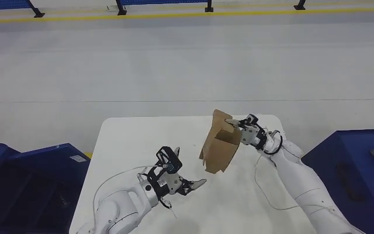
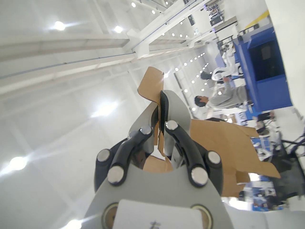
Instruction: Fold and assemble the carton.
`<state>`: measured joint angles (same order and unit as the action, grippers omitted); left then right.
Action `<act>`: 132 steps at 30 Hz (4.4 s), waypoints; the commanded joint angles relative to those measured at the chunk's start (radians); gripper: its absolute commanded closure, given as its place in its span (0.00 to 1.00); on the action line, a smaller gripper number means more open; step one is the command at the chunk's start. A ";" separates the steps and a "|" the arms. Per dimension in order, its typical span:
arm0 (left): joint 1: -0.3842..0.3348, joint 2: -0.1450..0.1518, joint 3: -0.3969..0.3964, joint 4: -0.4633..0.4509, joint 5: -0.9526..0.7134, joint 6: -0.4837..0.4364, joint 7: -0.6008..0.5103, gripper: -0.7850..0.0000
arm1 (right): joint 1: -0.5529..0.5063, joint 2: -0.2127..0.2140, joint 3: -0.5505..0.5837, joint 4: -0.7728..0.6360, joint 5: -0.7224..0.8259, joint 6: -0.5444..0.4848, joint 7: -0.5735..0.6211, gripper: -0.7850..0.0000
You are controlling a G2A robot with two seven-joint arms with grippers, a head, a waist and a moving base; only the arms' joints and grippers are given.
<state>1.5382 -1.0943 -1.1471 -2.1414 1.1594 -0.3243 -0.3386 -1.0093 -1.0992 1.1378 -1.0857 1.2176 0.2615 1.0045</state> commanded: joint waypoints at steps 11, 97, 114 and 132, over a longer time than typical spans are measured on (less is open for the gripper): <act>0.016 0.000 -0.014 -0.005 0.046 0.030 0.072 0.00 | 0.005 -0.009 -0.011 0.021 0.066 0.073 -0.018 1.00; -0.105 -0.169 0.147 0.201 -0.299 0.173 0.257 1.00 | -0.145 0.027 0.300 -0.133 -0.115 0.008 0.040 0.00; -0.109 -0.175 0.110 0.224 -0.624 0.155 0.149 1.00 | -0.247 0.046 0.369 -0.337 -0.162 -0.006 0.099 0.00; -0.180 -0.184 -0.013 0.276 -1.537 0.555 -0.221 1.00 | -0.282 0.066 0.439 -0.399 -0.225 -0.019 0.203 0.00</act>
<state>1.3602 -1.2781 -1.1622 -1.8707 -0.3604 0.2155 -0.5471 -1.2893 -1.0337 1.5797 -1.4817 0.9965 0.2389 1.2109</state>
